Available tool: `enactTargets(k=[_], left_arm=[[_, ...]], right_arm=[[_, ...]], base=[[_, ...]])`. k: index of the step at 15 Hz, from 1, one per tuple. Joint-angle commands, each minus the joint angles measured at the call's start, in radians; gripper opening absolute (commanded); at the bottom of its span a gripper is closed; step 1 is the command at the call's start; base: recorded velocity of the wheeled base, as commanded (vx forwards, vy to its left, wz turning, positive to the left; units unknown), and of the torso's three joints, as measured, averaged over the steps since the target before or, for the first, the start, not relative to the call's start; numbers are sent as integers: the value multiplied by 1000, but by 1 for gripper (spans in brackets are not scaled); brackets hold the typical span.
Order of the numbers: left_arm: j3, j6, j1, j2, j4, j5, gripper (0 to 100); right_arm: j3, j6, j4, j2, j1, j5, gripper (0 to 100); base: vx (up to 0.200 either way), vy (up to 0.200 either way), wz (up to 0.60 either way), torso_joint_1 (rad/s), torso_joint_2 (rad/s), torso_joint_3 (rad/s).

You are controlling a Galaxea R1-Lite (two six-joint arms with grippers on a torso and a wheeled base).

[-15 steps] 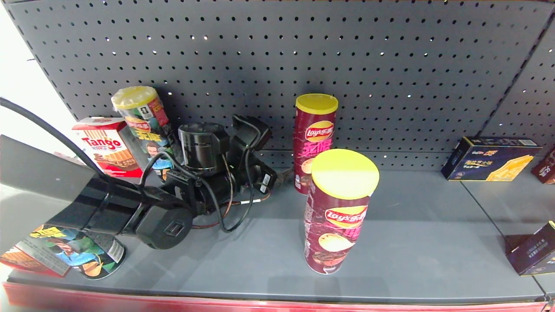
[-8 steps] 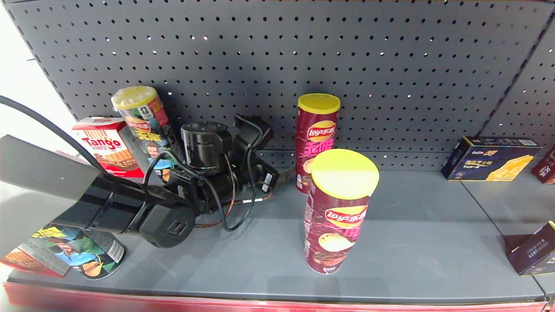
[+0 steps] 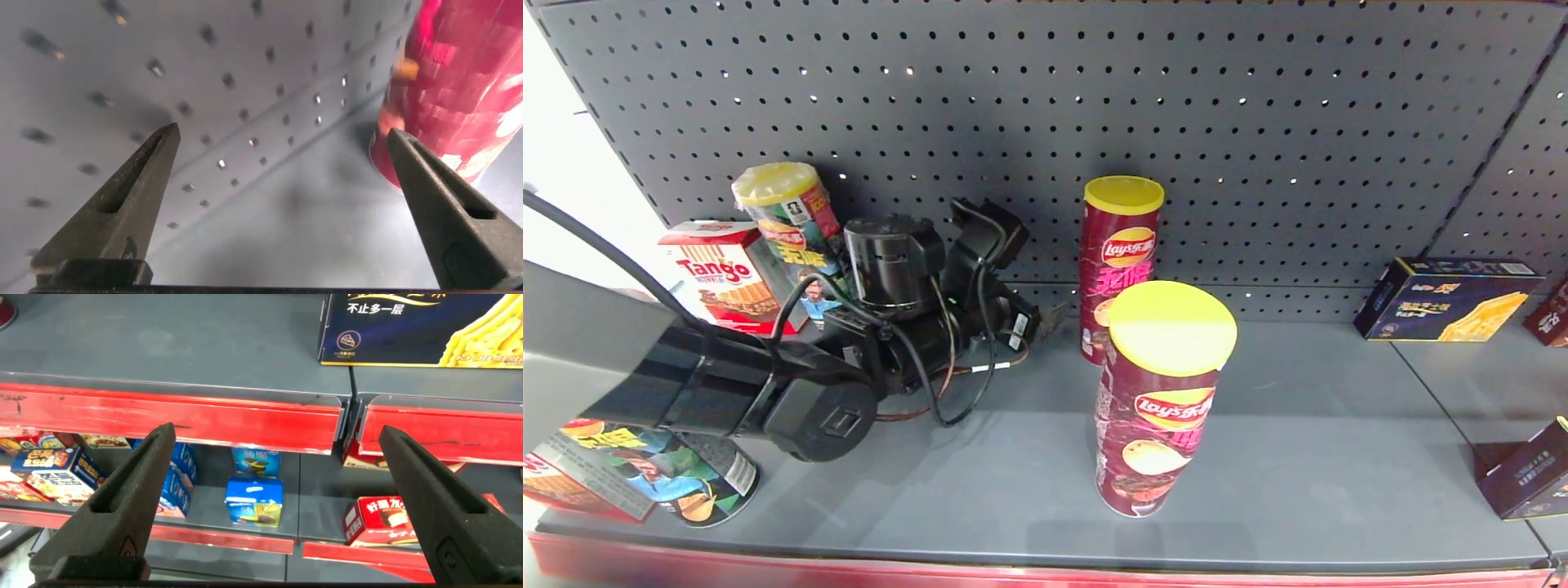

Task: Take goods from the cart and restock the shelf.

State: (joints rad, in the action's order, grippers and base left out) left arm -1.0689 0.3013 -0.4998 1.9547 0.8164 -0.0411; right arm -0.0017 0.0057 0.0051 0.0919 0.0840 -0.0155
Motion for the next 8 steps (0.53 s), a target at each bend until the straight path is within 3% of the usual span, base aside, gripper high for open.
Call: enactTargets(k=[1,4,8], left_arm=[[0,1,-9,-76,-2,0,100],[-9,-2,-54,-177,-51,1,100],[-26,-1,-63,-306,-97,1,100]], right_arm=[[0,0,1,2,0,0,100],[0,0,-1,2,0,0,100],[0,0,1,2,0,0,100]], base=[[0,0,0,0,0,0],[0,0,0,0,0,0],[0,0,0,0,0,0]])
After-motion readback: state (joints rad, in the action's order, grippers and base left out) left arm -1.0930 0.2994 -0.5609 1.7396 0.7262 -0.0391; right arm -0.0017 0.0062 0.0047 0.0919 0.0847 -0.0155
